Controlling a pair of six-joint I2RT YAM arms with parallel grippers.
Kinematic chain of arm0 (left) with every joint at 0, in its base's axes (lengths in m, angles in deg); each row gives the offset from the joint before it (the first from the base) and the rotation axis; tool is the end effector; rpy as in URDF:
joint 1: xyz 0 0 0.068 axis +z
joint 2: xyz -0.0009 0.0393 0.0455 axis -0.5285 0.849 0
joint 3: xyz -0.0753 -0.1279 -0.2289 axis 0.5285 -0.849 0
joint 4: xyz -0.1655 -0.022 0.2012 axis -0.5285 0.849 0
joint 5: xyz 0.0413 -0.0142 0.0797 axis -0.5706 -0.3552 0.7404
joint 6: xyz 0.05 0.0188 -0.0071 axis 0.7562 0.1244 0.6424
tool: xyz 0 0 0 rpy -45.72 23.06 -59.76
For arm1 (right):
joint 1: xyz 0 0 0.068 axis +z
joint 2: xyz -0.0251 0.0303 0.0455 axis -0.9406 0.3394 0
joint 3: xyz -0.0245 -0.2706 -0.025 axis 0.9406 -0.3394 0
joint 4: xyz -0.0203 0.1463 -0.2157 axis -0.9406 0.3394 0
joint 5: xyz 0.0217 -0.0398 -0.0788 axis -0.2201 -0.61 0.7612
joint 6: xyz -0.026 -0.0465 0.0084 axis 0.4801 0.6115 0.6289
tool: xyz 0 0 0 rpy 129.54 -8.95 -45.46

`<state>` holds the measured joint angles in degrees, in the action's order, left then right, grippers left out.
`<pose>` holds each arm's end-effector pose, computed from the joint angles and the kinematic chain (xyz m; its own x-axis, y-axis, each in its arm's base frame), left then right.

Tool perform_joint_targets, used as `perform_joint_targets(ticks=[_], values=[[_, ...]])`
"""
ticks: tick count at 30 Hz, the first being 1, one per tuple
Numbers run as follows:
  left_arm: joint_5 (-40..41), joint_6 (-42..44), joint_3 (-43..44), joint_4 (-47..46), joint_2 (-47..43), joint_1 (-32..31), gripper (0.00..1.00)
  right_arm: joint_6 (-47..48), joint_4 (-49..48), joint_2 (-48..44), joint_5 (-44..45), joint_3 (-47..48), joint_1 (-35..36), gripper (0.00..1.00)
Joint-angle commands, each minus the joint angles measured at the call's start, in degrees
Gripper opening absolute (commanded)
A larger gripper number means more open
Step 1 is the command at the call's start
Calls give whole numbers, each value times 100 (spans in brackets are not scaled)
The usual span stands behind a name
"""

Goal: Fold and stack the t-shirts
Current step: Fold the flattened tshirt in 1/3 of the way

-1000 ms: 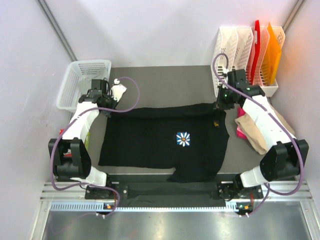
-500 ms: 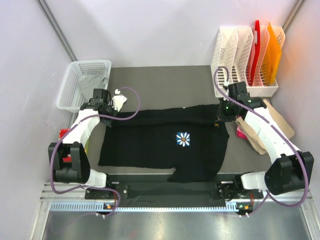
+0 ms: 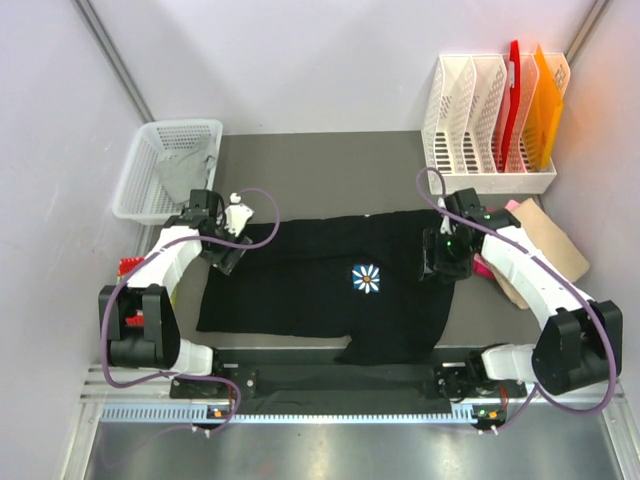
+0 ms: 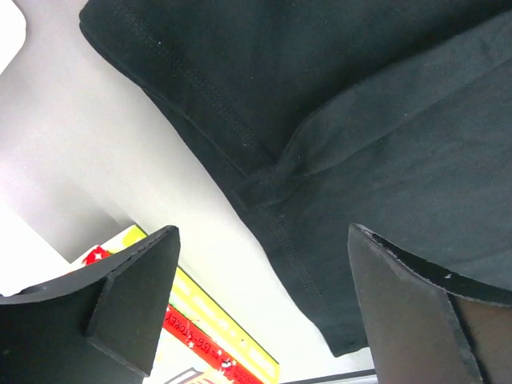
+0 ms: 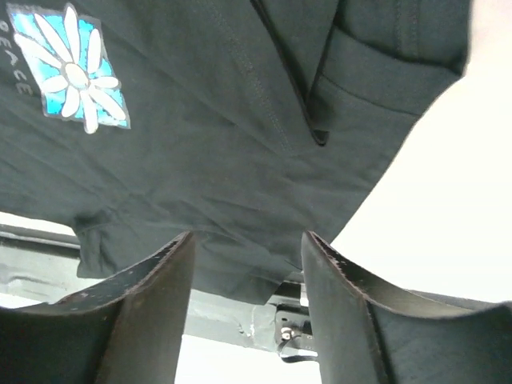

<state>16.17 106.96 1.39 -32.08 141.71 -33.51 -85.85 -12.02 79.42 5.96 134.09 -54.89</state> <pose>0.2714 -0.0082 0.2169 -0.7494 0.5621 -0.3499 0.5232 0.8266 0.2075 0.2214 0.0656 0.2448 -0.9697 0.0718 -0.2337 0.0179 0.9742 0.2249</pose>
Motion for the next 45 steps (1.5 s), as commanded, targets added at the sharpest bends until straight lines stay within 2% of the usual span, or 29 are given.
perform_joint_targets(ticks=[1, 4, 9, 15, 22, 26, 32, 37, 45], values=[[40, -85, 207, -62, -134, 11, 91, 68, 2, 131, 271, 794, 38, 61], [-21, -207, 532, 35, -28, 11, 91, 50, -349, 674, 307, 1164, 38, 64], [-504, -699, 1436, 465, 226, 2, 91, 6, -981, 1643, 342, 1778, 20, 56], [-1120, -1121, 1667, 440, 533, -68, 90, 15, -1220, 2820, 132, 2386, 20, 55], [-1199, -1482, 2158, 334, 1281, -621, 84, 112, -1159, 2928, -185, 2404, 230, 53], [-1164, -1553, 2501, 211, 1737, -964, 82, 226, -1123, 2857, -19, 2229, 284, 53], [-866, -1588, 2573, 70, 2467, -982, 79, 235, -1141, 3050, 184, 2579, 56, 53], [-611, -1535, 2379, 52, 2652, -956, 78, 296, -1027, 3595, 149, 3185, -50, 52], [-417, -1439, 2264, 105, 2907, -675, 78, 244, -1106, 4043, 0, 3283, -261, 50]])
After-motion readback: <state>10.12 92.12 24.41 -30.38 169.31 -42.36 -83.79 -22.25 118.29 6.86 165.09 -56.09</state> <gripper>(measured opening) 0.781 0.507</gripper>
